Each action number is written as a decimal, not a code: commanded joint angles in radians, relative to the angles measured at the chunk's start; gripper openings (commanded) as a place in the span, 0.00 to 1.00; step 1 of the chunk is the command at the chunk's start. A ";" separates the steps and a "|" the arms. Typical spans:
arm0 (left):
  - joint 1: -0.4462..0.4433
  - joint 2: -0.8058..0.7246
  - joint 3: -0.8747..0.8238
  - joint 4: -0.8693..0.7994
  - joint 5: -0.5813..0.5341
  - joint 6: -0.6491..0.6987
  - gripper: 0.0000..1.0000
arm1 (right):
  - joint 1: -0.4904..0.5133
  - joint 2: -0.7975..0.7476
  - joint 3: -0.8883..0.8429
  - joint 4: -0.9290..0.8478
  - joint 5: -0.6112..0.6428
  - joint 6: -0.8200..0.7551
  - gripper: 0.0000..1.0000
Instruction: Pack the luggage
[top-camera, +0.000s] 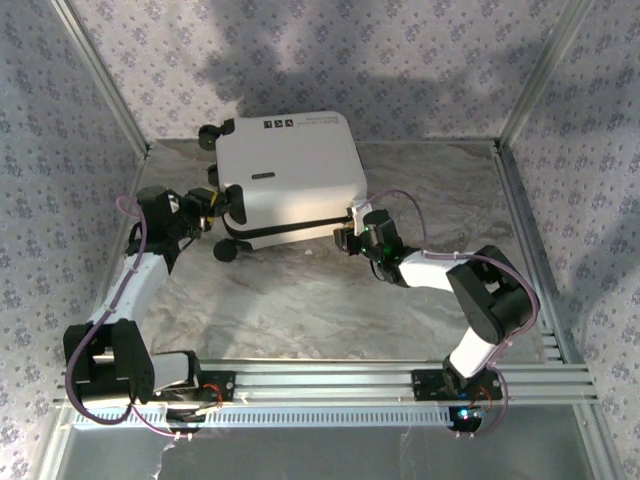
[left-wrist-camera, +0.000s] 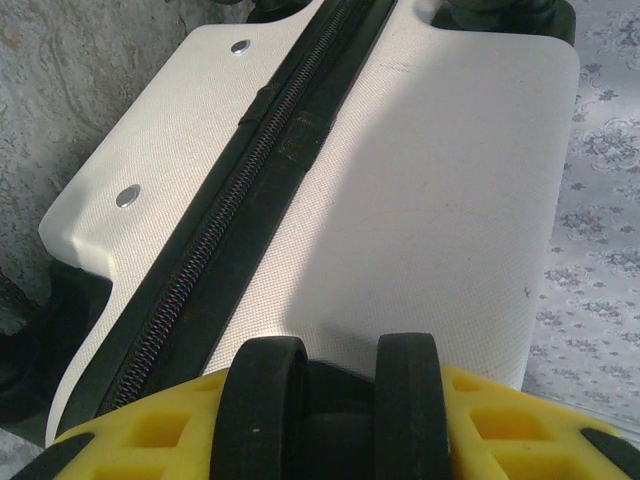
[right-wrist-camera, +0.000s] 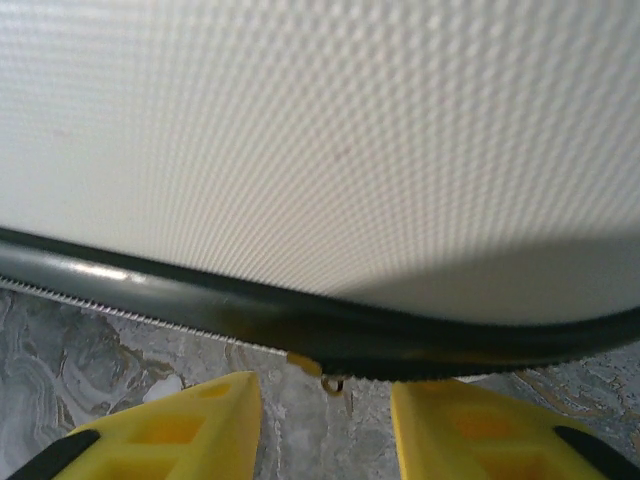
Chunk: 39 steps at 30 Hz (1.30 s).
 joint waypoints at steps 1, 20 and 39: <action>-0.001 -0.016 0.017 0.186 0.103 -0.003 0.17 | -0.008 0.033 0.041 0.023 0.020 0.011 0.36; 0.108 0.035 0.003 0.247 0.237 0.004 0.07 | -0.081 0.001 0.041 -0.012 -0.041 -0.018 0.00; 0.179 0.232 0.152 0.338 0.463 0.067 0.00 | -0.256 -0.001 0.049 0.010 -0.317 -0.132 0.00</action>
